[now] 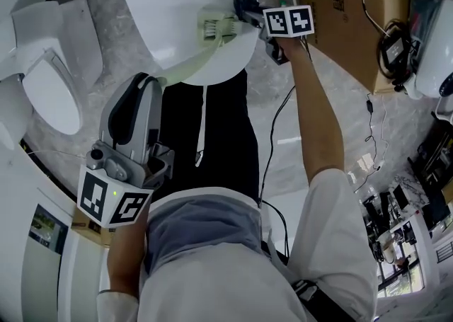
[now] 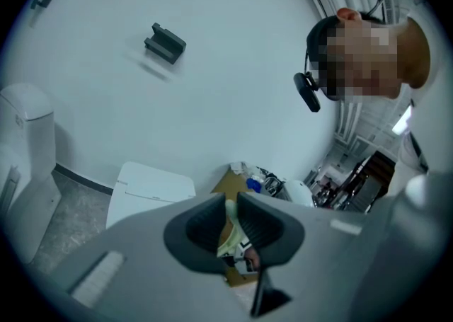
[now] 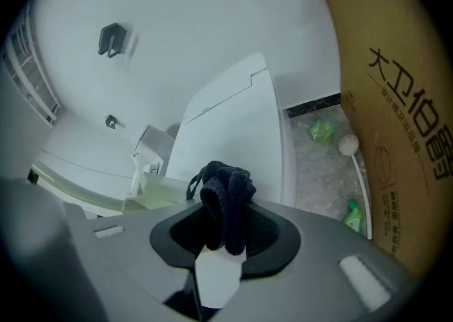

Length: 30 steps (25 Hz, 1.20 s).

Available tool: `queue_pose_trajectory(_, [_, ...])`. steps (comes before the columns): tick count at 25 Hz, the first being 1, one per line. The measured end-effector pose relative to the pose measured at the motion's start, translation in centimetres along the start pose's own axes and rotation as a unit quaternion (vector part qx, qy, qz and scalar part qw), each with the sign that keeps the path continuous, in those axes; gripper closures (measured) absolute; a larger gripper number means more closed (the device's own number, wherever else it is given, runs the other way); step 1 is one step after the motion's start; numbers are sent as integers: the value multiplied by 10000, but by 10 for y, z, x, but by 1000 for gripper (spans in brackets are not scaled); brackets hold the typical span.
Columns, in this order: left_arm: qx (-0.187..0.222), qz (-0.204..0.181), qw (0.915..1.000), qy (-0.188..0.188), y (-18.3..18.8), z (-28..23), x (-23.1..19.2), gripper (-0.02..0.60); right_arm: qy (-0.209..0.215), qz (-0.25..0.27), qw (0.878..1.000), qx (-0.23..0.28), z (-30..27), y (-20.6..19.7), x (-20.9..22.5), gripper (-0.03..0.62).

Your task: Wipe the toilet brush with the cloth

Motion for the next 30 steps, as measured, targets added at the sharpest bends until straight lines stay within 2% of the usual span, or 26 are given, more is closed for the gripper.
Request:
queue_pose_trajectory(10, [-106, -81, 9999, -34, 1, -4, 3, 581, 334, -863, 9949, 403, -1, -39, 0, 496])
queue_pose_trajectory(18, [-117, -29, 9998, -133, 6, -8, 1, 581, 586, -1640, 9803, 934, -4, -66, -4, 496])
queue_pose_trajectory(22, [-157, -84, 9996, -199, 8, -8, 3, 581, 772, -2201, 9628, 1362, -7, -79, -9, 496])
queue_pose_trajectory(30, [-238, -225, 9988, -371, 11, -12, 4, 581, 1059, -3295, 9088, 2328, -18, -106, -23, 496])
Point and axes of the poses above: the fingertips, and each gripper's own axes: z backward along the fingers, x to its right, y out of its top, the point moved 1 cm from there along z, backward along the fingers, and after that the axes turned 14 degrees about -x, right-handed, at the moved point
